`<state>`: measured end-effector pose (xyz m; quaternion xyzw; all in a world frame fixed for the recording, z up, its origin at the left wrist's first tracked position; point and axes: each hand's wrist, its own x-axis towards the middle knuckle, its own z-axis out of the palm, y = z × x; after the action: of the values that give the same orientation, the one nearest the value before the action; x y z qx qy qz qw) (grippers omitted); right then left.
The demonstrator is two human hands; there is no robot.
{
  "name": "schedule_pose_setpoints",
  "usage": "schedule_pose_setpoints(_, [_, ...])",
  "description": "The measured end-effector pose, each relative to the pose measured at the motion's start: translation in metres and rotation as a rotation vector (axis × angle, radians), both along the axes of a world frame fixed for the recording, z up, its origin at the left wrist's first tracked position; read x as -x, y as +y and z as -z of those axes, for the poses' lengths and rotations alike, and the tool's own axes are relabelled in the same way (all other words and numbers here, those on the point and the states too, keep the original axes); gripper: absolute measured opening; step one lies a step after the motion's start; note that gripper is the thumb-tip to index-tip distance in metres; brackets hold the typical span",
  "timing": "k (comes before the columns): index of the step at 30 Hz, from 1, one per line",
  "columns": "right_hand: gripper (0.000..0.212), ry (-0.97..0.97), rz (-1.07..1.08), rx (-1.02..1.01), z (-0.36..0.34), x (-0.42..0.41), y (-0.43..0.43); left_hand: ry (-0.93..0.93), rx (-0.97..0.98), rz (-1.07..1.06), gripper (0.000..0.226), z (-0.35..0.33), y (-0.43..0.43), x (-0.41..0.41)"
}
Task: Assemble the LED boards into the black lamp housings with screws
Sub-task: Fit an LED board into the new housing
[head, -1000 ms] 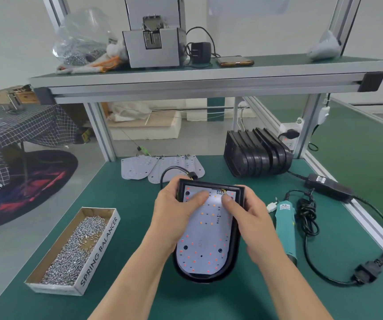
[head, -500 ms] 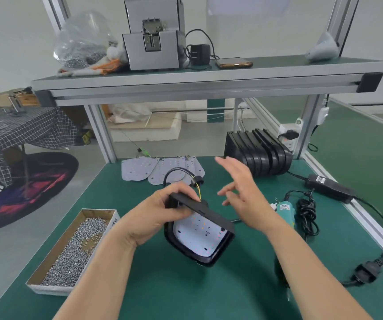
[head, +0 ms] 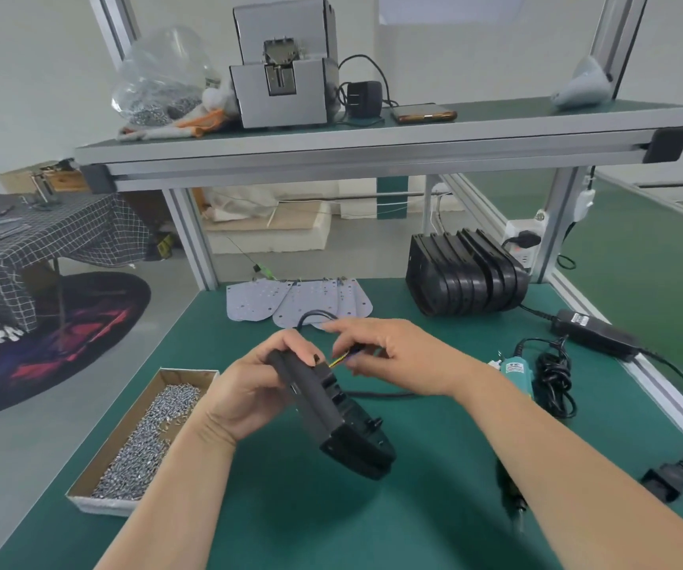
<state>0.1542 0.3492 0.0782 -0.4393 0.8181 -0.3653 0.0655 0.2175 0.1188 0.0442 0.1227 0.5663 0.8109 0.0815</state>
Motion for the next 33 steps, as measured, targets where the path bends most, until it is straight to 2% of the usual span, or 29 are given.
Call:
schedule_pose_setpoints(1, [0.012,-0.002,0.043,0.02,-0.001,-0.001,0.003,-0.014,-0.031,-0.011,0.04,0.004,-0.003,0.001])
schedule_pose_setpoints(3, [0.011,-0.043,0.11,0.048,-0.005,-0.002,0.015,-0.022,-0.071,-0.042,0.03,0.009,-0.009,0.002])
schedule_pose_setpoints(4, [0.017,-0.068,0.114,0.031,-0.007,-0.003,0.019,-0.026,-0.09,-0.045,0.024,0.012,-0.01,0.003])
schedule_pose_setpoints(7, [0.042,-0.016,0.086,-0.127,-0.01,-0.005,0.023,-0.026,-0.167,0.012,0.025,0.021,-0.012,0.004])
schedule_pose_setpoints(9, [0.05,-0.018,0.087,-0.176,-0.011,-0.007,0.021,-0.027,-0.24,0.043,0.022,0.026,-0.012,0.005])
schedule_pose_setpoints(13, [0.026,0.16,0.195,-0.192,-0.013,-0.006,0.022,-0.05,-0.23,0.013,0.023,0.027,-0.011,0.008])
schedule_pose_setpoints(16, [0.029,0.183,0.277,-0.193,-0.018,-0.008,0.023,-0.115,-0.259,-0.038,0.027,0.029,-0.012,0.008])
schedule_pose_setpoints(18, [0.033,0.184,0.235,-0.214,-0.019,-0.01,0.022,-0.169,-0.268,-0.091,0.04,0.03,-0.016,0.008])
schedule_pose_setpoints(20, [0.022,0.114,0.141,-0.21,-0.02,-0.015,0.021,-0.24,-0.221,-0.167,0.051,0.025,-0.02,0.01])
schedule_pose_setpoints(22, [0.017,0.081,0.103,-0.18,-0.021,-0.018,0.017,-0.27,-0.063,-0.293,0.052,0.016,-0.021,0.01])
schedule_pose_setpoints(23, [0.018,0.096,0.124,-0.161,-0.02,-0.019,0.016,-0.252,0.081,-0.382,0.053,0.009,-0.021,0.01])
schedule_pose_setpoints(25, [0.018,0.136,0.173,-0.123,-0.019,-0.022,0.012,-0.124,0.389,-0.621,0.058,-0.008,-0.019,0.006])
schedule_pose_setpoints(26, [0.018,0.152,0.182,-0.12,-0.019,-0.023,0.01,0.011,0.495,-0.684,0.058,-0.019,-0.015,0.001])
schedule_pose_setpoints(28, [0.018,0.201,0.179,-0.146,-0.019,-0.025,0.003,0.321,0.714,-0.505,0.057,-0.043,0.0,-0.013])
schedule_pose_setpoints(30, [0.016,0.262,0.18,-0.181,-0.021,-0.027,-0.004,0.516,1.073,-0.204,0.07,-0.053,0.023,-0.019])
schedule_pose_setpoints(31, [0.015,0.289,0.184,-0.192,-0.022,-0.029,-0.008,0.581,1.244,-0.134,0.076,-0.05,0.035,-0.018])
schedule_pose_setpoints(33, [0.02,0.323,0.189,-0.204,-0.026,-0.033,-0.012,0.604,1.439,-0.199,0.069,-0.039,0.055,-0.013])
